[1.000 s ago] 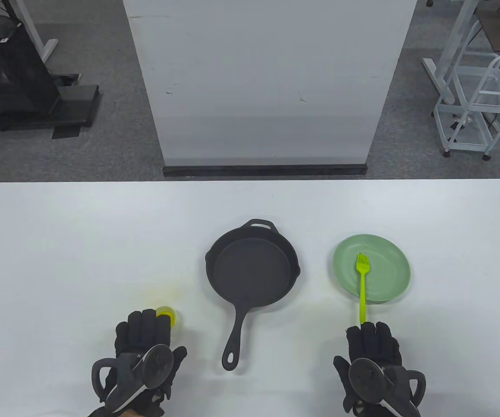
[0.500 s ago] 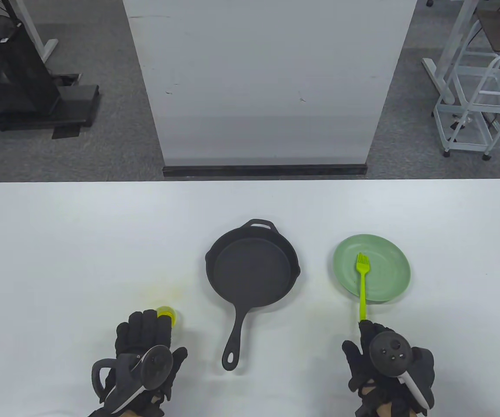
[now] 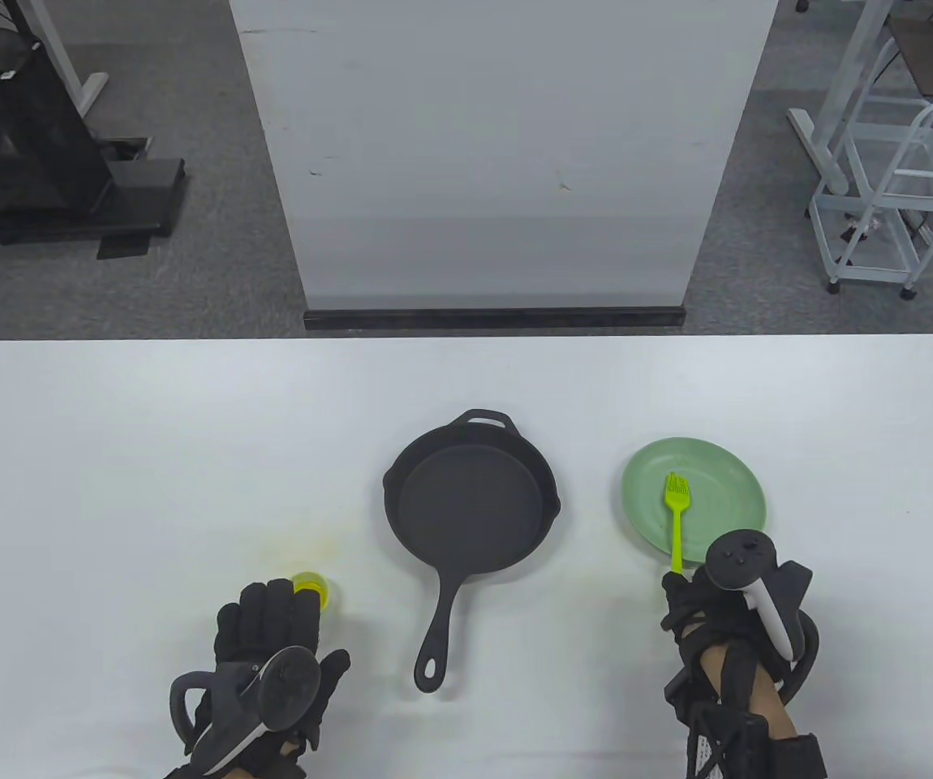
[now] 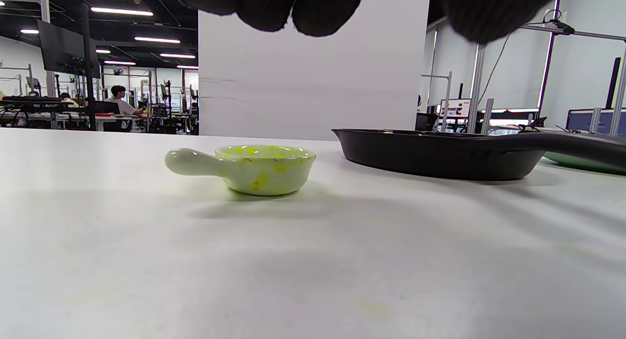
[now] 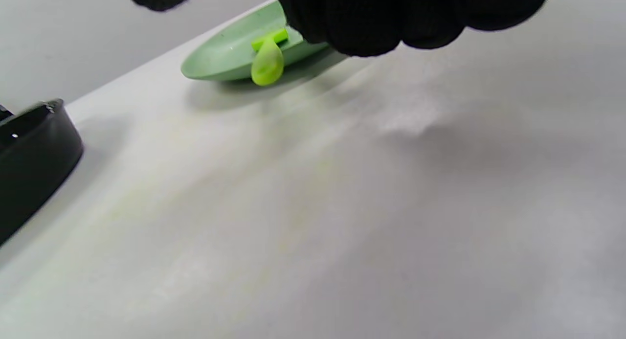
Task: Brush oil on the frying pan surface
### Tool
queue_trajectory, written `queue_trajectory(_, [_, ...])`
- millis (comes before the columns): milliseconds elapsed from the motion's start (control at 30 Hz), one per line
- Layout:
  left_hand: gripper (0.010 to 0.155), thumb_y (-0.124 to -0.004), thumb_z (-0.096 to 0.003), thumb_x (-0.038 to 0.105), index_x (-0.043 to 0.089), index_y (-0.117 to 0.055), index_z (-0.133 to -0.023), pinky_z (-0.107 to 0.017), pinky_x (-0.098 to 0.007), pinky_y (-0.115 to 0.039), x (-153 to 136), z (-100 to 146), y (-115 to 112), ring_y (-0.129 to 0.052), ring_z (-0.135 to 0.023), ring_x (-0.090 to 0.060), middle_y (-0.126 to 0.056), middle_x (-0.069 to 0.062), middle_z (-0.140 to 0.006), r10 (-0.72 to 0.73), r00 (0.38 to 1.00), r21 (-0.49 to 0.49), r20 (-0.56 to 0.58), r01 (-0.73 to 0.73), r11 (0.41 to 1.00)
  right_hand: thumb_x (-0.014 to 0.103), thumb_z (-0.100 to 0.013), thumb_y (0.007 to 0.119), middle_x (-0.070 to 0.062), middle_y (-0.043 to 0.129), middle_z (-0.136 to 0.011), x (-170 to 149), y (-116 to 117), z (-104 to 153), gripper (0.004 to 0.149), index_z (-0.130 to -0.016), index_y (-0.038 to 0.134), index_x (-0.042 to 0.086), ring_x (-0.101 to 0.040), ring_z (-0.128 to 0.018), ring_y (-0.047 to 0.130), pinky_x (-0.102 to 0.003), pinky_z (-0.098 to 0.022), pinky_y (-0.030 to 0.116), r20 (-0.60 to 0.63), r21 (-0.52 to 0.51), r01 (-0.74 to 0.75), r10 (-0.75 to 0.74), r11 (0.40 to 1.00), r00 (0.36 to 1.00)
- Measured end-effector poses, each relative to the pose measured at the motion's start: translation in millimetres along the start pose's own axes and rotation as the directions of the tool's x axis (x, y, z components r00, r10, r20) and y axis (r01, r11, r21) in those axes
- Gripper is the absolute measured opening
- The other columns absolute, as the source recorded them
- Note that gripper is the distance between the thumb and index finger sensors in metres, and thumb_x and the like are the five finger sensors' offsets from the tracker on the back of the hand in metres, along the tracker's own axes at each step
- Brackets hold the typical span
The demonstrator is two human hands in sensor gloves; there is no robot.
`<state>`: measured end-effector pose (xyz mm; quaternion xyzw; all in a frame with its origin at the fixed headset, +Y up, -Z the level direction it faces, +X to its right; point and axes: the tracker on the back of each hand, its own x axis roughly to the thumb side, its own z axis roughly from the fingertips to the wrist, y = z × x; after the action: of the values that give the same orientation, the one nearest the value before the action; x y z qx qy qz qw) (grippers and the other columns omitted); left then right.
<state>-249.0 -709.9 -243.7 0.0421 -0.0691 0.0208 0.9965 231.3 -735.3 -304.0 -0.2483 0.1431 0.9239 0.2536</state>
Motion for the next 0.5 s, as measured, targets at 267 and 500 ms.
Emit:
queue_trajectory(267, [0.076, -0.063, -0.0449, 0.061, 0.021, -0.043, -0.106, -0.076, -0.059, -0.026, 0.0, 0.7, 0.3, -0.035, -0.107, -0.042, -0.036, -0.011, -0.115, 0.004, 1.000, -0.001, -0.002, -0.004, 1.000, 0.057, -0.042, 0.067, -0.019, 0.075, -0.078, 2.3, 12.9, -15.3, 0.066, -0.089, 0.067, 0.011, -0.044, -0.066, 0.073, -0.051, -0.045, 0.069, -0.088, 0.037, -0.091, 0.094, 0.995, 0.992])
queue_trajectory(500, [0.076, -0.063, -0.0450, 0.061, 0.021, -0.043, -0.106, -0.076, -0.059, -0.026, -0.5, 0.4, 0.2, -0.034, -0.107, -0.042, -0.036, -0.011, -0.115, 0.014, 1.000, -0.007, -0.005, -0.014, 1.000, 0.050, -0.043, 0.069, -0.012, 0.084, -0.061, 7.1, 16.0, -19.3, 0.048, -0.075, 0.077, 0.015, -0.038, -0.052, 0.082, -0.046, -0.035, 0.074, -0.103, 0.069, -0.107, 0.114, 0.992, 0.988])
